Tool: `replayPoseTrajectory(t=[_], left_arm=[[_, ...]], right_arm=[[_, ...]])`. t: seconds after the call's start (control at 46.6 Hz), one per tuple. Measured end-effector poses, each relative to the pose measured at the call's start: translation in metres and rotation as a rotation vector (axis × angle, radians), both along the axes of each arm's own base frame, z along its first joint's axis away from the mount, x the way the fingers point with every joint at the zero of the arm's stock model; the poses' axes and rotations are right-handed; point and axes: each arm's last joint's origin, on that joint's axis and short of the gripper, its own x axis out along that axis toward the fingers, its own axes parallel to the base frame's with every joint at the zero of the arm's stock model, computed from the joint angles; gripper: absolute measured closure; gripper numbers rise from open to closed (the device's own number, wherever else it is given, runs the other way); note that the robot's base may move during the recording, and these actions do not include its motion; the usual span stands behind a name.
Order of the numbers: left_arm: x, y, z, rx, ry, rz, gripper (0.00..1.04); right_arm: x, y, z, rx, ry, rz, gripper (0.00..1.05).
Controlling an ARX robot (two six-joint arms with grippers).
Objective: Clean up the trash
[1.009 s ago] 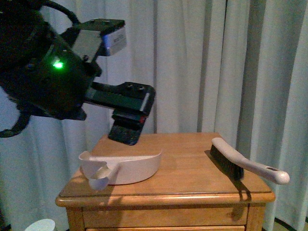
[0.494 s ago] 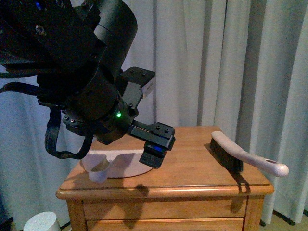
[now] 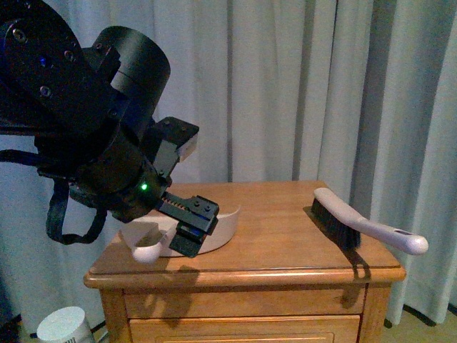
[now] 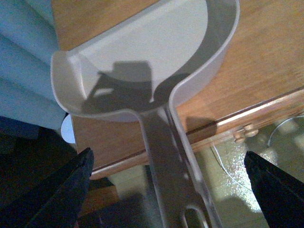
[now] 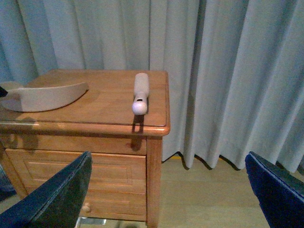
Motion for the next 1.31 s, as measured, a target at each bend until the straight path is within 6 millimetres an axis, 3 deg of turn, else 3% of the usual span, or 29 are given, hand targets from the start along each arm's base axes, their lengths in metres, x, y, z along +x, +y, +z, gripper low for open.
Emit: replayPoseTrajectory(t=[0.172,1.16,1.31], left_arm=[[-0.005,0.003,-0.013,0.012,0.037,-0.003,0.08],[0.003,0.005,-0.032,0.009,0.053,0.016,0.08],[0.003,0.005,-0.032,0.014,0.052,0.012,0.31]], right_arm=[[0.0,0.0,0.0,0.0,0.0,0.0,0.07],[0.0,0.0,0.0,0.0,0.0,0.0,0.07],[0.0,0.0,0.0,0.0,0.0,0.0,0.07]])
